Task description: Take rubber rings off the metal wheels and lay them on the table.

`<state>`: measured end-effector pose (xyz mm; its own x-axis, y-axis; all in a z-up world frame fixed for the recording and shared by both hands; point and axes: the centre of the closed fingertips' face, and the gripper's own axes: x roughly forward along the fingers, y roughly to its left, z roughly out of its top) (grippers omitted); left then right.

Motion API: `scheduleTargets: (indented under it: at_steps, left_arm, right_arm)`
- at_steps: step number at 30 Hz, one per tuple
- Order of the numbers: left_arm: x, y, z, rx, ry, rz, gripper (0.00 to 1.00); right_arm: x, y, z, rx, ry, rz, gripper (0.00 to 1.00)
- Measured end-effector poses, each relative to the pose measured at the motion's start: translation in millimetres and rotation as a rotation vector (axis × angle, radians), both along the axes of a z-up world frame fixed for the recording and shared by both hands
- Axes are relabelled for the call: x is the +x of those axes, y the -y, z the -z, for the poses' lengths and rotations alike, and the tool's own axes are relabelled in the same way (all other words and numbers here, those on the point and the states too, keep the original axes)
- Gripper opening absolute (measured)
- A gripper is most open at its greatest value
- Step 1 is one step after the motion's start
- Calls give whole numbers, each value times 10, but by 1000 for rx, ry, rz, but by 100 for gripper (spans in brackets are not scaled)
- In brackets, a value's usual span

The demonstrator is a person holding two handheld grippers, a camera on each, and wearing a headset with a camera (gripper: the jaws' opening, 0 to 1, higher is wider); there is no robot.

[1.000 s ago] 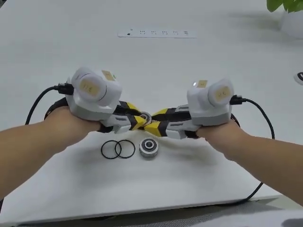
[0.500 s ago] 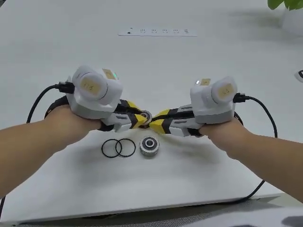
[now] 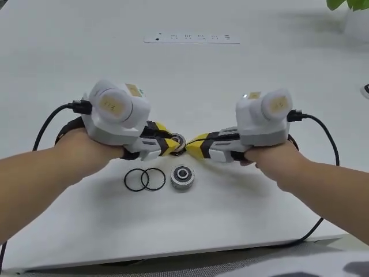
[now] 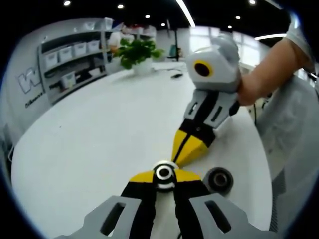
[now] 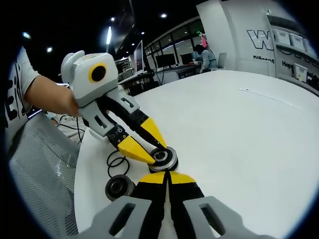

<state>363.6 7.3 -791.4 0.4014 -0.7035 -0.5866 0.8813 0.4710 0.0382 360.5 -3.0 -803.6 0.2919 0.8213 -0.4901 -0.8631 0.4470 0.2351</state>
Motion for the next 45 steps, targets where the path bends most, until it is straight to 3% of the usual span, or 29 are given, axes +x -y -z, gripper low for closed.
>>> scheduleTargets:
  at_steps: [13, 17, 45]
  left_arm:
    - [-1, 2, -3, 5, 2, -5, 13]
    - [-8, 11, -3, 6, 3, -2, 13]
    - [-18, 30, -2, 29, 9, -12, 13]
  right_arm:
    - [33, 39, -4, 68, -96, 70, 0]
    - [81, 50, -67, 139, -150, 124, 0]
    - [18, -7, -135, 197, -216, 146, 0]
